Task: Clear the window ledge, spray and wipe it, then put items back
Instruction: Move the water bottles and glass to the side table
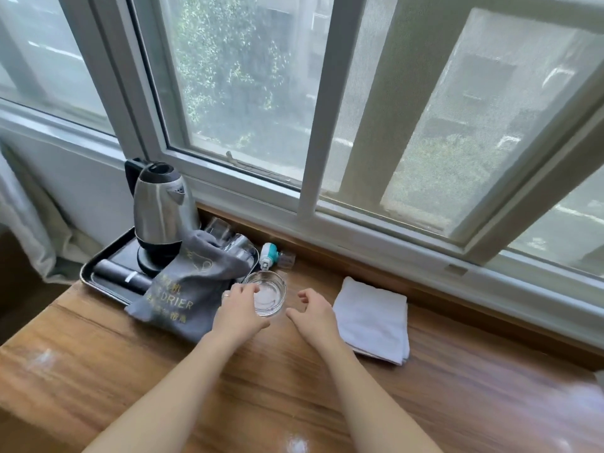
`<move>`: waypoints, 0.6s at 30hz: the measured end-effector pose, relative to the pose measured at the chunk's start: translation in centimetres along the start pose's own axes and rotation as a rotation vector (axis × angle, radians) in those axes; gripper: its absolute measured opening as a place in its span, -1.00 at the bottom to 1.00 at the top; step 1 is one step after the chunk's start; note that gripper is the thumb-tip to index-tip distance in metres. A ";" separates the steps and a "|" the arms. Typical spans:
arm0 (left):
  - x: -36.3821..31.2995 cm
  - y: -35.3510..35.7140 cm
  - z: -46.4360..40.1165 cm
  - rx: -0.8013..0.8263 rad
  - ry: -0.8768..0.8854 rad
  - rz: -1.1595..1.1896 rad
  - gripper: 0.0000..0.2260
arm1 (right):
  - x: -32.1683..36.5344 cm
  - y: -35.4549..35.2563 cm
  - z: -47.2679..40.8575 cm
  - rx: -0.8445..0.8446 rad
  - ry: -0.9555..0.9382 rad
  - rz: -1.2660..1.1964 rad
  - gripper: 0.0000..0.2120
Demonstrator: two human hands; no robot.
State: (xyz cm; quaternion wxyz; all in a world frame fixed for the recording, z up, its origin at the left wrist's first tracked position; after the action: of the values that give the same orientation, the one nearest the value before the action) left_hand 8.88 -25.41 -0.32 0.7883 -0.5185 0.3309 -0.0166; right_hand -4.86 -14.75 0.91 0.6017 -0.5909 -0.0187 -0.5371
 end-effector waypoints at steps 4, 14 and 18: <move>1.0 0.1 -1.5 -0.007 -0.016 0.043 -0.29 | 1.5 0.5 -2.8 -0.031 0.012 0.001 -0.51; 0.6 1.5 -5.3 0.008 0.033 -0.149 -0.10 | 3.5 0.8 -11.3 -0.070 -0.093 0.104 -0.52; 0.1 2.1 -5.9 -0.028 0.045 -0.159 -0.07 | 3.8 1.5 -13.7 -0.059 -0.124 0.141 -0.54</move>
State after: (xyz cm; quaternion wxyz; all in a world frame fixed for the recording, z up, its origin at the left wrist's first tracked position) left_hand 5.16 -29.25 -3.53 0.7695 -0.5537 0.3065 -0.0860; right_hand -10.65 -27.53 -1.72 0.6180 -0.6402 0.0013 -0.4562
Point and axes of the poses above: each hand's wrist, its own z-axis away from the middle knuckle, its own y-axis out of the palm, x = y × z, the point moved 4 cm from there along -z, towards the middle knuckle, and after that the axes turned 1 degree about y, right-handed, at the moved point
